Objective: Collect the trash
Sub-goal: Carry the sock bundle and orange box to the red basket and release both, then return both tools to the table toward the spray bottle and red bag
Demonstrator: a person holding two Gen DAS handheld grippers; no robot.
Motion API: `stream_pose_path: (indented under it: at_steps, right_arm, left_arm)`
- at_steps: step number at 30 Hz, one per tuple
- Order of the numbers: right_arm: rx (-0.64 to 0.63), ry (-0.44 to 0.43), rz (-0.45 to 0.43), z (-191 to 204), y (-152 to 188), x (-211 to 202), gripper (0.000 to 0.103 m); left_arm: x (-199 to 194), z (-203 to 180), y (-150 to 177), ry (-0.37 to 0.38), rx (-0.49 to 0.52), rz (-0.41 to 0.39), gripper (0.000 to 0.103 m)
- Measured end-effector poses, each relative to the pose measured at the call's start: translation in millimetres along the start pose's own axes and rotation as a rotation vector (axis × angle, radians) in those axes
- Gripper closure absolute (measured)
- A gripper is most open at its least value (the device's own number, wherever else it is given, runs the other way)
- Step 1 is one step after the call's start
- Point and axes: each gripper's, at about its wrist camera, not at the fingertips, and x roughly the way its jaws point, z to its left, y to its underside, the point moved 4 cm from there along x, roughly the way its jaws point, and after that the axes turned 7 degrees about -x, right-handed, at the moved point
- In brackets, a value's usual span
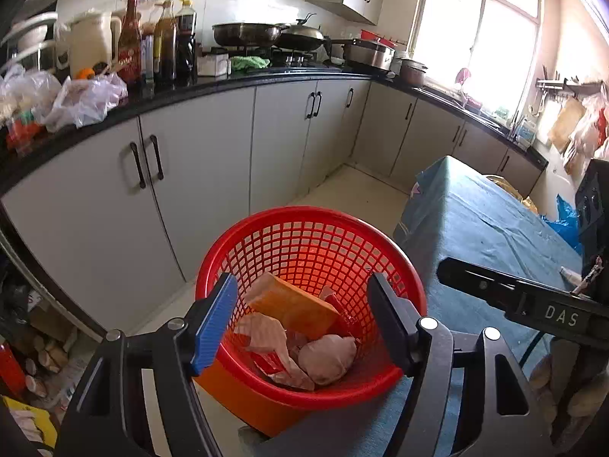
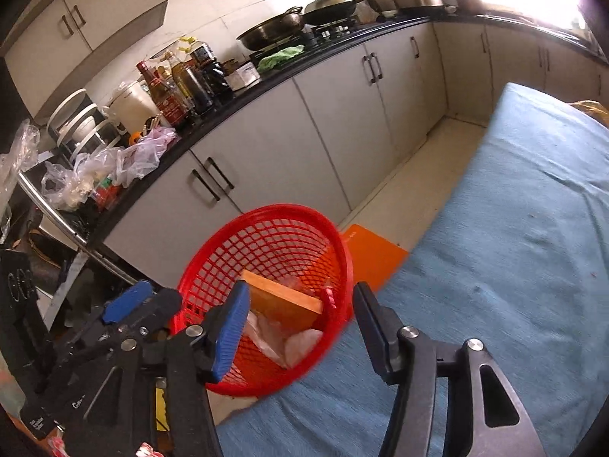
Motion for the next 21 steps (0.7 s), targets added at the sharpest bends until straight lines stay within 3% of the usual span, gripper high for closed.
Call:
stream_pose_path:
  at_steps: [8,21]
  right_arm:
    - [0.066,0.037,-0.008,-29.9,25.0,-29.6,0.039]
    - [0.12,0.122,-0.046,-70.3,65.8,-87.4,0.037]
  left_arm:
    - [-19.9,-28.5,11.8,-0.031,0.07,-0.038,0.031]
    - [-42.0,-78.1,35.4,0.0,0.154,-0.044,0.029]
